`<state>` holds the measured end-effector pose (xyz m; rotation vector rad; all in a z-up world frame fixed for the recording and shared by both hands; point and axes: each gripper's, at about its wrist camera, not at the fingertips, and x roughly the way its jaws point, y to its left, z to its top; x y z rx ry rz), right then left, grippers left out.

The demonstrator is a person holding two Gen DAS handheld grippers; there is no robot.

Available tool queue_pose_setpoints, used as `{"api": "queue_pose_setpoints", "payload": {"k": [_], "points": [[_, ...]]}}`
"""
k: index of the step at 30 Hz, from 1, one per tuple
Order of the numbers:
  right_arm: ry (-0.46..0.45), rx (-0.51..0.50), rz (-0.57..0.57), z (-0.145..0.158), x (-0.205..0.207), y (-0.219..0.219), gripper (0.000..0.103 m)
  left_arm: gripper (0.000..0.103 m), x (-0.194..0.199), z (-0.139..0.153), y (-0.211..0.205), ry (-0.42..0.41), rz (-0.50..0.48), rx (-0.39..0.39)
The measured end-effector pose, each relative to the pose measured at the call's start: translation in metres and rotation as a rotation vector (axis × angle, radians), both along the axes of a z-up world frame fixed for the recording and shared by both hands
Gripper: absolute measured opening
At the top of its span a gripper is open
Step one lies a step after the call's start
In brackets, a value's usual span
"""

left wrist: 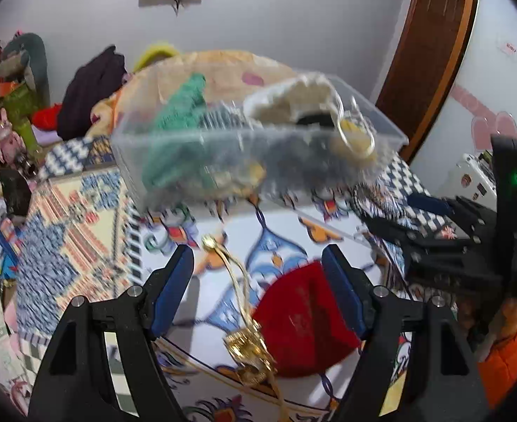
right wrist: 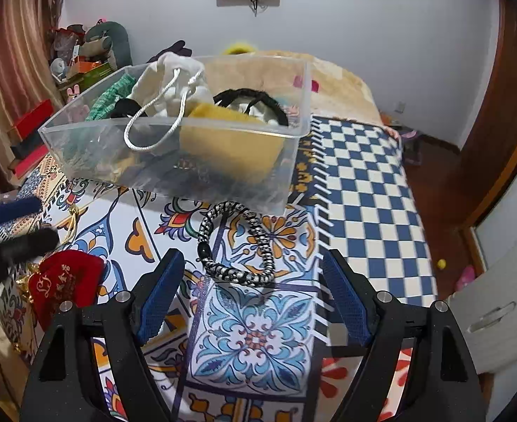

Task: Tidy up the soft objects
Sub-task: 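Grasp the red tasselled pouch with left tool while right grasps the beaded bracelet, then carry the red pouch and bracelet into the clear box and release both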

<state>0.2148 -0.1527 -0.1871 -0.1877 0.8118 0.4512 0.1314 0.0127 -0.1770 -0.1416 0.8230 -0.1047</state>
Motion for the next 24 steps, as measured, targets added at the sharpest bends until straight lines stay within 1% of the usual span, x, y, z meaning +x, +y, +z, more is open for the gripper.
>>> {"api": "queue_pose_setpoints", "payload": {"k": [2, 4, 6, 7, 8, 9, 10, 11, 12, 14, 15, 16, 17, 18, 19, 24], "points": [[0.010, 0.001, 0.003, -0.003, 0.002, 0.002, 0.076, 0.075, -0.002, -0.008, -0.003, 0.025, -0.007, -0.013], [0.017, 0.003, 0.008, -0.006, 0.001, 0.002, 0.069, 0.075, -0.004, -0.014, -0.005, 0.042, -0.023, -0.018], [0.003, 0.009, 0.012, -0.005, -0.002, 0.002, 0.063, 0.075, -0.004, -0.019, -0.005, 0.060, -0.045, -0.039], [0.003, 0.014, 0.018, -0.005, -0.006, 0.000, 0.057, 0.075, -0.006, -0.020, -0.006, 0.053, -0.045, -0.036], [0.000, 0.017, 0.020, -0.004, -0.007, 0.000, 0.050, 0.075, -0.007, -0.021, -0.008, 0.048, -0.043, -0.016], [0.000, 0.019, 0.022, -0.004, -0.009, 0.000, 0.046, 0.075, -0.008, -0.021, -0.009, 0.047, -0.045, -0.002], [0.002, 0.025, 0.026, -0.003, -0.009, 0.000, 0.040, 0.075, -0.011, -0.022, -0.010, 0.041, -0.047, 0.009], [0.005, 0.030, 0.029, -0.003, -0.009, 0.000, 0.035, 0.074, -0.014, -0.023, -0.011, 0.034, -0.049, 0.017], [0.006, 0.033, 0.032, -0.004, -0.010, 0.000, 0.032, 0.072, -0.016, -0.024, -0.013, 0.025, -0.049, 0.027], [0.000, 0.029, 0.038, -0.003, -0.014, 0.002, 0.023, 0.060, -0.018, -0.026, -0.014, 0.011, -0.053, 0.049], [-0.002, 0.026, 0.042, -0.003, -0.016, 0.003, 0.020, 0.058, -0.021, -0.027, -0.015, 0.006, -0.052, 0.057], [-0.003, 0.026, 0.048, -0.003, -0.019, 0.004, 0.017, 0.052, -0.023, -0.027, -0.014, 0.001, -0.050, 0.062], [-0.002, 0.026, 0.052, -0.002, -0.020, 0.005, 0.015, 0.049, -0.024, -0.027, -0.012, 0.000, -0.047, 0.064], [-0.001, 0.028, 0.054, -0.003, -0.021, 0.006, 0.015, 0.040, -0.026, -0.025, -0.010, -0.001, -0.047, 0.065], [0.002, 0.038, 0.058, -0.002, -0.022, 0.005, 0.014, 0.034, -0.027, -0.025, -0.007, 0.000, -0.050, 0.064], [-0.009, 0.065, 0.068, 0.005, -0.029, 0.004, 0.014, 0.029, -0.025, -0.016, 0.010, -0.013, -0.003, 0.059]]}}
